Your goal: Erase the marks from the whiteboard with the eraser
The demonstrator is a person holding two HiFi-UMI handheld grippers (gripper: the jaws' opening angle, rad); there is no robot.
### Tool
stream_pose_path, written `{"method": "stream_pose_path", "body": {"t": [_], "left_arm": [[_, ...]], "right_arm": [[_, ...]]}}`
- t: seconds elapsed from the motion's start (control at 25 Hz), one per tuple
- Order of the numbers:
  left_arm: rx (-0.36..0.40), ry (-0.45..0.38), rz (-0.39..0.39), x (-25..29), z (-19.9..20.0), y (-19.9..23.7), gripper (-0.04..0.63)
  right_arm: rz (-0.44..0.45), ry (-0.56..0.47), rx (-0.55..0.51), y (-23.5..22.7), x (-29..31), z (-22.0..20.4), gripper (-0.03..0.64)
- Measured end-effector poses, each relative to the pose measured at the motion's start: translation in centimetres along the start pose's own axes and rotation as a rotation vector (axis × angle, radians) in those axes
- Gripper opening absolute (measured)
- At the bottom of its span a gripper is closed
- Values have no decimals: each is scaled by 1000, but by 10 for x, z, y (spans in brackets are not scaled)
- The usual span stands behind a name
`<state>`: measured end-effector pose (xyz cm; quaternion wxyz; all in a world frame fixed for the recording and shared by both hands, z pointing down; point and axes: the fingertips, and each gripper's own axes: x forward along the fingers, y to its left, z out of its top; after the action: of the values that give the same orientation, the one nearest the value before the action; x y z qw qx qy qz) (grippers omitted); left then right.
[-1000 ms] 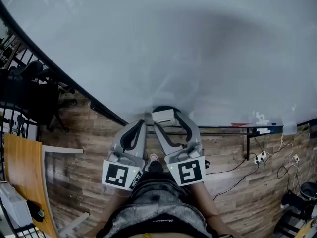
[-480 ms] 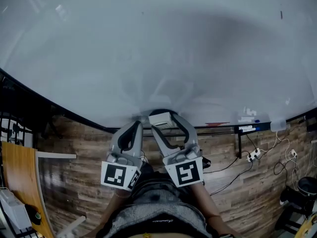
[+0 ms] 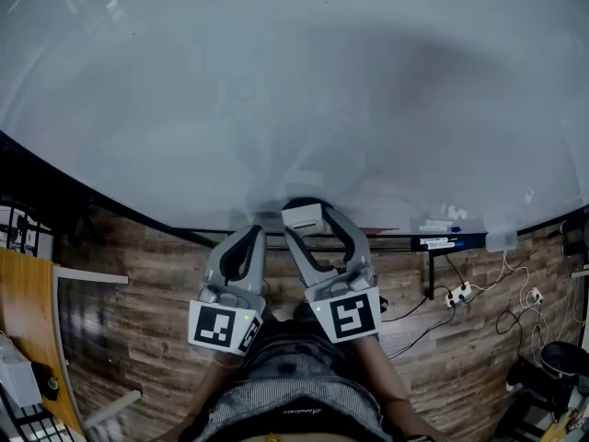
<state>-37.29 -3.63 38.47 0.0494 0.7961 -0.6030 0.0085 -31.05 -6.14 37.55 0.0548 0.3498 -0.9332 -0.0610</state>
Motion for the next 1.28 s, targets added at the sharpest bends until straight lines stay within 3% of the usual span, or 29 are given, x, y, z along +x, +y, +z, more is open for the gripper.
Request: {"method": "stream_pose_path", "body": {"t": [0.2,0.44,0.88,1.08,1.28], "left_arm": [[-6,10,24,-1,-4,-13,3],[0,12,5,-1,-2,-12,3],[11,8,-171,20,6,-15,3],[10,17,-206,23,-8,-10,3],[55,14,-243,31,-6,-14,3]], "right_arm": [[32,-22,12,-1,-1,2,242],[6,-28,23,-2,-1,4,242],[-68,-2,28,0,4,6,244],[-102,-20,26,-1,4,6,244],[-94,-14,21,-2,3,4,244]]}}
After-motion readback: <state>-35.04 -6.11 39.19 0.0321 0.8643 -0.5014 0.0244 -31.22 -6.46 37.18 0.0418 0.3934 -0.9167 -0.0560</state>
